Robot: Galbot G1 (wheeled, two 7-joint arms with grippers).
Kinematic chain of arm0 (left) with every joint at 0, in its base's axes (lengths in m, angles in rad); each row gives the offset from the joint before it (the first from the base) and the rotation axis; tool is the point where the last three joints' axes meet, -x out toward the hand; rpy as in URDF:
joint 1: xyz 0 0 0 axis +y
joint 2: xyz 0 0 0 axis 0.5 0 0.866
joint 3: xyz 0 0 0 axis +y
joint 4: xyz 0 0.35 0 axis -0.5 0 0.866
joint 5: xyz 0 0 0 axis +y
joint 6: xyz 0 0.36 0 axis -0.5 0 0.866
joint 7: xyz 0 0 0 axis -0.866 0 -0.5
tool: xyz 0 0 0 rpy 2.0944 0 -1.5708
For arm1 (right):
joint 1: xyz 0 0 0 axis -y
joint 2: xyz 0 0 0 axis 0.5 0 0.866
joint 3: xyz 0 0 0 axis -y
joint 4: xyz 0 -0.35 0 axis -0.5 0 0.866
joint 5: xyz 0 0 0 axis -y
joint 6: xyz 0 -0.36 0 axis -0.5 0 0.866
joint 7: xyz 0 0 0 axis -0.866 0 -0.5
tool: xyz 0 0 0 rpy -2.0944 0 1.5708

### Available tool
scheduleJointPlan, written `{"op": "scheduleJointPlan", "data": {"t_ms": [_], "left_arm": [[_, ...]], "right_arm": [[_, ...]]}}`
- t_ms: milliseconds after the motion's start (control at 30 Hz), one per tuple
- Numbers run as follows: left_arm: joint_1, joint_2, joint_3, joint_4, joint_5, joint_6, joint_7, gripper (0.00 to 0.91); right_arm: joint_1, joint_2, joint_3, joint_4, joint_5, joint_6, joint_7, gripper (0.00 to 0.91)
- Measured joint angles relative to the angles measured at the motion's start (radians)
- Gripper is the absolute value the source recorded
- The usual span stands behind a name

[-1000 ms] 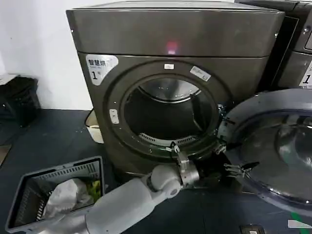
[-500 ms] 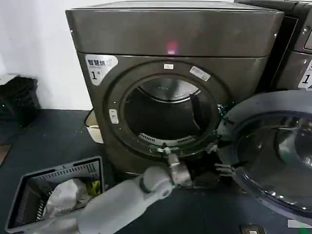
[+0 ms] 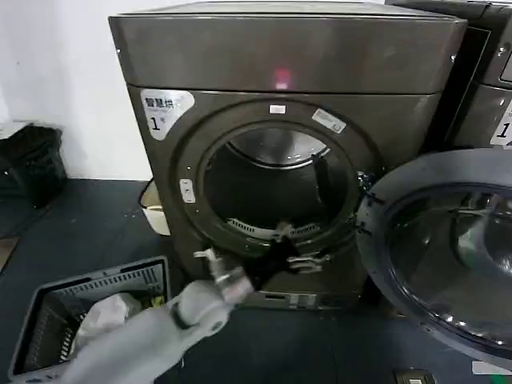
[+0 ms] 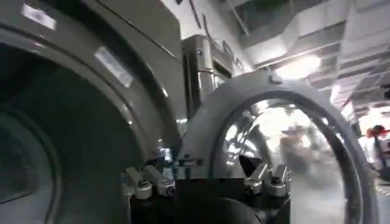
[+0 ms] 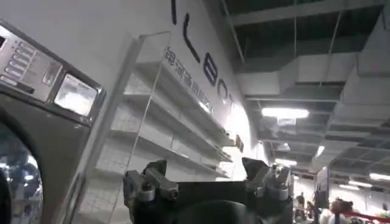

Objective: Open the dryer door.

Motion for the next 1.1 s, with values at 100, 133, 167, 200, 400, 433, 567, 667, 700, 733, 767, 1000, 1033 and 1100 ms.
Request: {"op": "scheduleJointPlan", "data": {"t_ms": [100, 133, 167, 200, 400, 433, 567, 667, 700, 733, 767, 1000, 1033, 1100], "left_arm": [[0.036, 0.092, -0.033, -0.049, -0.01, 0.011, -0.004, 0.907], [0.051, 0.128, -0.044, -0.066, -0.018, 0.02, -0.004, 0.907], [0.065, 0.16, -0.055, -0.081, -0.02, 0.024, -0.002, 0.907], [0.082, 0.193, -0.069, -0.098, -0.023, 0.027, 0.003, 0.907], [0.206, 0.392, -0.181, -0.188, -0.048, 0.067, 0.041, 0.907], [0.227, 0.424, -0.202, -0.196, -0.045, 0.083, 0.041, 0.907], [0.291, 0.545, -0.269, -0.215, -0.055, 0.139, 0.04, 0.907], [0.31, 0.635, -0.295, -0.211, -0.061, 0.207, 0.056, 0.907], [0.314, 0.662, -0.299, -0.206, -0.062, 0.228, 0.064, 0.907], [0.317, 0.688, -0.302, -0.201, -0.066, 0.243, 0.072, 0.907], [0.321, 0.716, -0.304, -0.194, -0.058, 0.255, 0.084, 0.907], [0.335, 0.857, -0.317, -0.131, -0.008, 0.375, 0.152, 0.907], [0.337, 0.875, -0.323, -0.128, -0.005, 0.405, 0.159, 0.907], [0.343, 0.907, -0.331, -0.117, 0.016, 0.44, 0.187, 0.907]], "right_arm": [[0.007, -0.007, 0.005, -0.003, -0.026, 0.008, 0.002, 0.907], [0.011, -0.009, 0.006, -0.005, -0.038, 0.015, 0.003, 0.907], [0.014, -0.011, 0.007, -0.005, -0.046, 0.018, 0.004, 0.907], [0.017, -0.012, 0.008, -0.005, -0.052, 0.018, 0.007, 0.907], [0.035, -0.03, 0.011, 0.012, -0.069, 0.001, 0.041, 0.907], [0.037, -0.032, 0.013, 0.016, -0.069, -0.002, 0.047, 0.907], [0.051, -0.037, 0.015, 0.026, -0.071, -0.016, 0.082, 0.907], [0.066, -0.04, 0.008, 0.025, -0.09, -0.017, 0.099, 0.907], [0.069, -0.04, 0.008, 0.025, -0.093, -0.017, 0.105, 0.907], [0.073, -0.04, 0.008, 0.026, -0.094, -0.017, 0.112, 0.907], [0.075, -0.041, 0.01, 0.028, -0.094, -0.015, 0.118, 0.907], [0.087, -0.054, 0.017, 0.015, -0.091, -0.005, 0.134, 0.907], [0.089, -0.056, 0.017, 0.011, -0.091, -0.005, 0.137, 0.907], [0.091, -0.058, 0.017, 0.006, -0.091, -0.005, 0.138, 0.907]]}}
